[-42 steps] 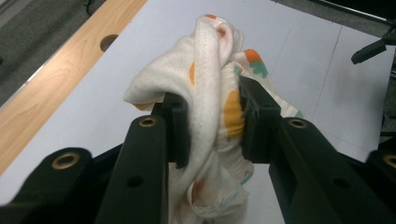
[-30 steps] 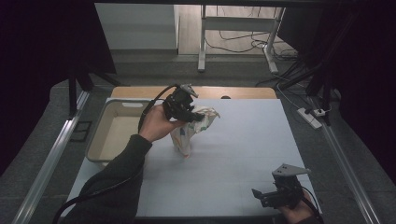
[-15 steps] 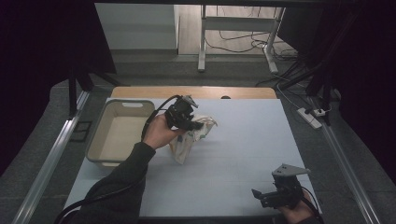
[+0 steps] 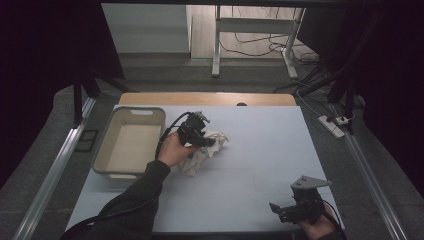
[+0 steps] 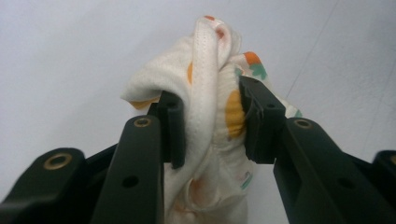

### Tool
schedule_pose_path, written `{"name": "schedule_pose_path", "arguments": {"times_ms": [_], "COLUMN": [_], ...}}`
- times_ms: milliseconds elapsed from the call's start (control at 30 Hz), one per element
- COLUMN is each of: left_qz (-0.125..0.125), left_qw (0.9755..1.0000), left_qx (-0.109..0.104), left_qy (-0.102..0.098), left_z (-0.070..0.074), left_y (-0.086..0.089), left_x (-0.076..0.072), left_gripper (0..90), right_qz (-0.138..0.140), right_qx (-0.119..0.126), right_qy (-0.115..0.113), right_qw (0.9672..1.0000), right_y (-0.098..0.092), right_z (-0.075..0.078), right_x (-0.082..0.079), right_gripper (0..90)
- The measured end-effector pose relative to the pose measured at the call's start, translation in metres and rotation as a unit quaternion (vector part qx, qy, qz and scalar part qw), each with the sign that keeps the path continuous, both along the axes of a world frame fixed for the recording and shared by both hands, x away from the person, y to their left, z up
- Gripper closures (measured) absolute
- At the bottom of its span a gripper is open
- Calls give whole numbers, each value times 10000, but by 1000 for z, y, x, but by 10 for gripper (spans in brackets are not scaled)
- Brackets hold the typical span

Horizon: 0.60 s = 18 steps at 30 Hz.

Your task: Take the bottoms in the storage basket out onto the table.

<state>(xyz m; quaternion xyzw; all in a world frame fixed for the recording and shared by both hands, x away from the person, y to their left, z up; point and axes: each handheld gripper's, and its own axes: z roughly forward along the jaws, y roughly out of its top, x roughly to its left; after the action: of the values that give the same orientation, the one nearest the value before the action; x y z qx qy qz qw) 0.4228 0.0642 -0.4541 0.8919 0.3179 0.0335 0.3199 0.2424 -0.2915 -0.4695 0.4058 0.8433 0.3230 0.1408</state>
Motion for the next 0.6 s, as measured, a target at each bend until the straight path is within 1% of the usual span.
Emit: {"name": "schedule_pose_path", "arguments": {"times_ms": [300,400,433,500,600], "left_qz": [49,64,89,128,160], "left_qw": [9996,9992,9991,9989,9988], "left_qx": [153,266,268,281,256], "left_qy": [243,279,305,341,373], "left_z": [-27,-36,-39,-43,-44], "left_y": [-10,-12,-12,-12,-11], "left_x": [0,1,1,2,2], "left_gripper": [585,566,557,529,485], "right_qz": [6,9,11,13,12], "right_qx": [5,2,1,0,-5], "right_qy": [-2,-2,-1,0,-3], "right_qw": [10000,10000,10000,10000,10000], "right_y": [0,0,0,0,0], "right_z": [0,0,0,0,0], "right_x": [0,0,0,0,0], "right_gripper": [12,12,12,12,12]}}
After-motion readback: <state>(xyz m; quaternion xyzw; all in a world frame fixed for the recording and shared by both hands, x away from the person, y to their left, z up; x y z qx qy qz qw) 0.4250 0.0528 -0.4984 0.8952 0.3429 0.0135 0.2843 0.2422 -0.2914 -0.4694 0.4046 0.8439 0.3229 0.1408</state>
